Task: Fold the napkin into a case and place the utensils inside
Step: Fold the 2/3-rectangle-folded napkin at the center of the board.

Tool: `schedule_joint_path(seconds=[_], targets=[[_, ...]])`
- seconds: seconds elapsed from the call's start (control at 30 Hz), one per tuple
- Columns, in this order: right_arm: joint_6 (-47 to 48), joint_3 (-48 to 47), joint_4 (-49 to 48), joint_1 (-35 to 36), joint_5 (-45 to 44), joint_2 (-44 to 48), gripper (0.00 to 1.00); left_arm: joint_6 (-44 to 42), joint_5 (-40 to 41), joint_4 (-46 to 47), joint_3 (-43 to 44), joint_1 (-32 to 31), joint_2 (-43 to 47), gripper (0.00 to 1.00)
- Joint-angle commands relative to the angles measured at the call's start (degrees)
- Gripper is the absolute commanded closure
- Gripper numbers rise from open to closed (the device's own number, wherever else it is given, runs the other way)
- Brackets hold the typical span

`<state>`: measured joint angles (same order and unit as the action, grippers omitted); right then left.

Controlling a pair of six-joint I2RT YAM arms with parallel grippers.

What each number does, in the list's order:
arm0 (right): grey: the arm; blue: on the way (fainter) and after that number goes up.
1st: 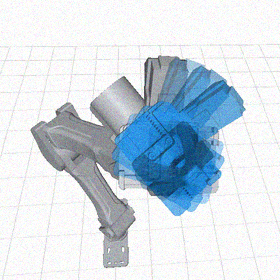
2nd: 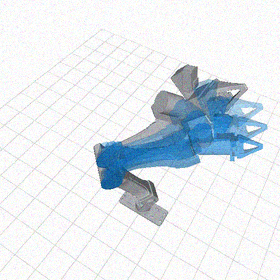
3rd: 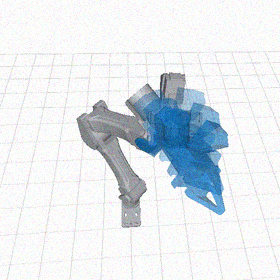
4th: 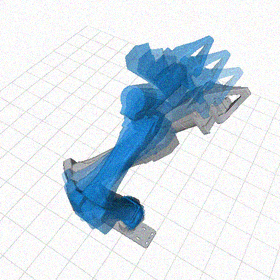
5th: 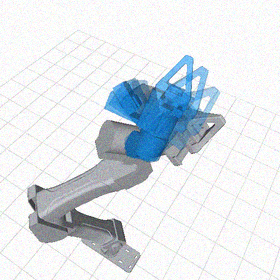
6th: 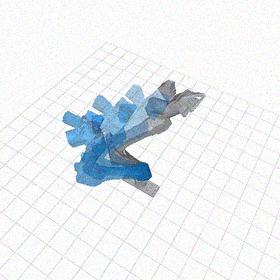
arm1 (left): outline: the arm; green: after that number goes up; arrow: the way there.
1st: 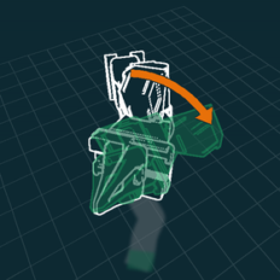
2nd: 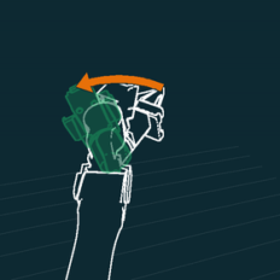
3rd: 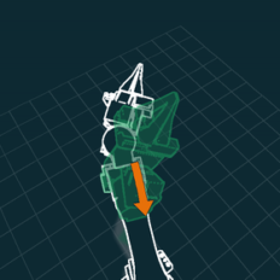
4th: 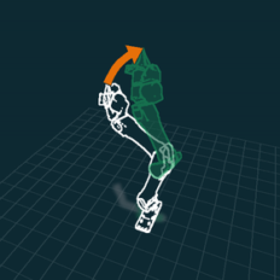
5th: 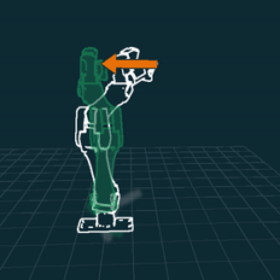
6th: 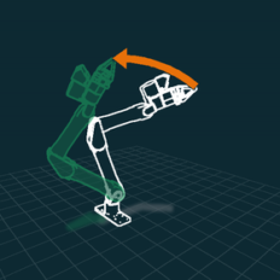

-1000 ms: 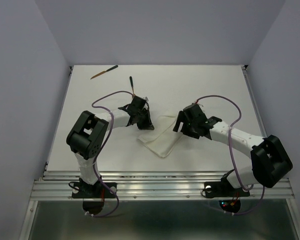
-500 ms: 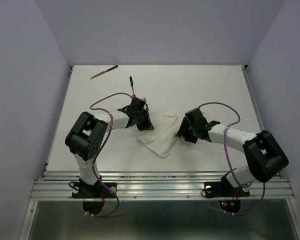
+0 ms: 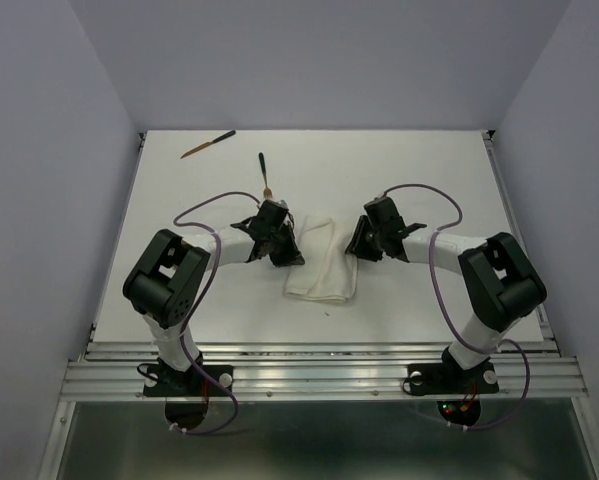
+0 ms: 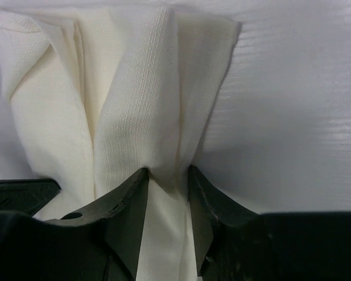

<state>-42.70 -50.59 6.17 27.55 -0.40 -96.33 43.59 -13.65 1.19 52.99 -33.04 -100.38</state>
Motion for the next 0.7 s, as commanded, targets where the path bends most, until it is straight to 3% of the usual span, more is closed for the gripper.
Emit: schedule_joint_path(seconds=[0.0,0.2,0.47,0.67], targets=[[4.20,-1.01,2.00,-0.48,-0.04,-0.88,0.57,-0.62,2.14,-3.56,1.94,-0.36,0.10,1.00],[5.34,2.33,3.41,-0.48,1.71,3.17,0.36,-0.88,2.05,-3.91,2.73,-0.36,0.18,1.00],[4.38,7.86,2.27,-0.48,4.44,10.02,0.31,-0.97,1.96,-4.18,3.17,-0.27,-0.61,1.00],[5.17,9.28,-0.46,-0.48,8.31,13.80,0.12,-0.97,1.96,-4.27,3.35,-0.27,-0.87,1.00]])
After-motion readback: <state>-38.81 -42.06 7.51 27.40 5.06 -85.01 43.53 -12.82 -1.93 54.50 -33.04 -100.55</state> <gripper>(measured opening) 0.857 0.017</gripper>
